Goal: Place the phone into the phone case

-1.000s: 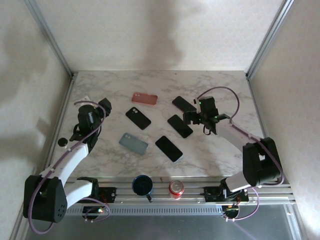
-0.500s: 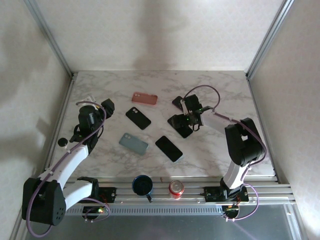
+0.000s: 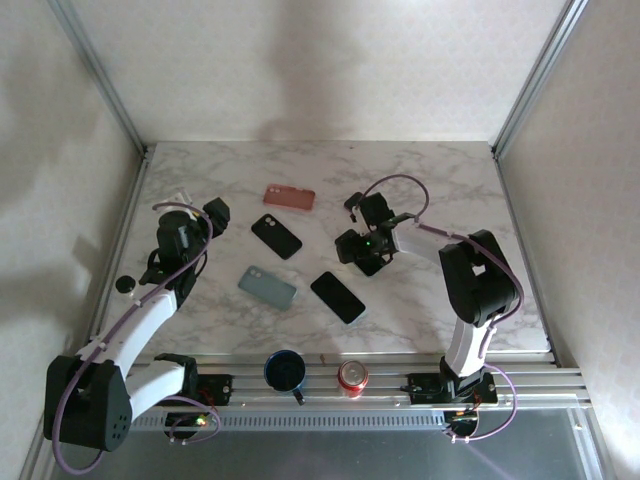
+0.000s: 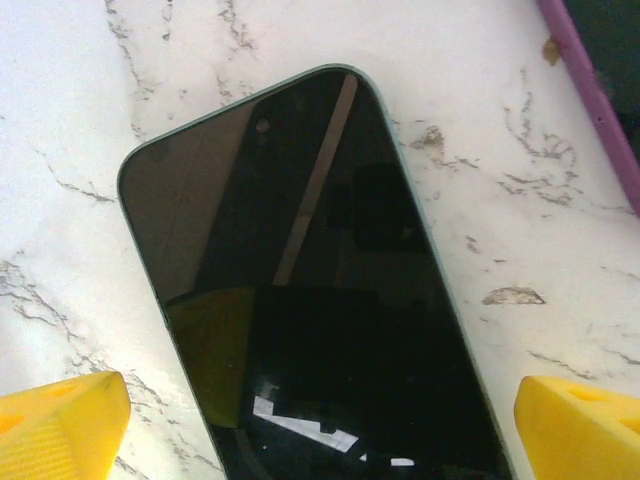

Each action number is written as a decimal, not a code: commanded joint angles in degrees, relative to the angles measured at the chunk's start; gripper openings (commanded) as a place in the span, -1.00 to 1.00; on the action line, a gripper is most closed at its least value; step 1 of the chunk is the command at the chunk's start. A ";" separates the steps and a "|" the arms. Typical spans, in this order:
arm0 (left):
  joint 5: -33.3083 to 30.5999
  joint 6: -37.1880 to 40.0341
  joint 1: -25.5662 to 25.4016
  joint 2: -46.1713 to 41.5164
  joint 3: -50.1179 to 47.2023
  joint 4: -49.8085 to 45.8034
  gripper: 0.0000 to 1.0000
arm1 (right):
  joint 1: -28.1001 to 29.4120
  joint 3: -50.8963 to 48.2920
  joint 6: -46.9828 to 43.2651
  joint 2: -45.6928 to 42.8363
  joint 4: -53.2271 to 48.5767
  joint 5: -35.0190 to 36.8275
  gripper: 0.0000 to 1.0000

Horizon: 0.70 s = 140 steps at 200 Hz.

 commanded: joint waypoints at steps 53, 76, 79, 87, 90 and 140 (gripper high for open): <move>-0.53 0.50 -0.53 -0.54 -0.27 -0.53 0.43 | 3.00 0.02 1.53 0.26 -4.00 0.16 0.98; -0.38 0.47 -0.52 -0.63 -0.11 -0.59 0.43 | 3.92 0.12 1.71 -0.05 -4.60 3.32 0.98; -0.38 0.47 -0.49 -0.63 -0.17 -0.59 0.43 | 4.04 0.15 1.62 -0.13 -4.60 4.07 0.98; -0.29 0.52 -0.53 -0.67 -0.17 -0.59 0.43 | 4.24 0.46 1.54 -0.06 -4.68 6.04 0.98; -0.29 0.56 -0.53 -0.67 -0.18 -0.63 0.43 | 4.36 0.62 1.54 0.00 -4.76 6.89 0.98; 1.73 2.27 -0.53 -0.47 0.26 -0.89 0.43 | 4.70 4.69 -1.89 2.11 -6.35 10.10 0.97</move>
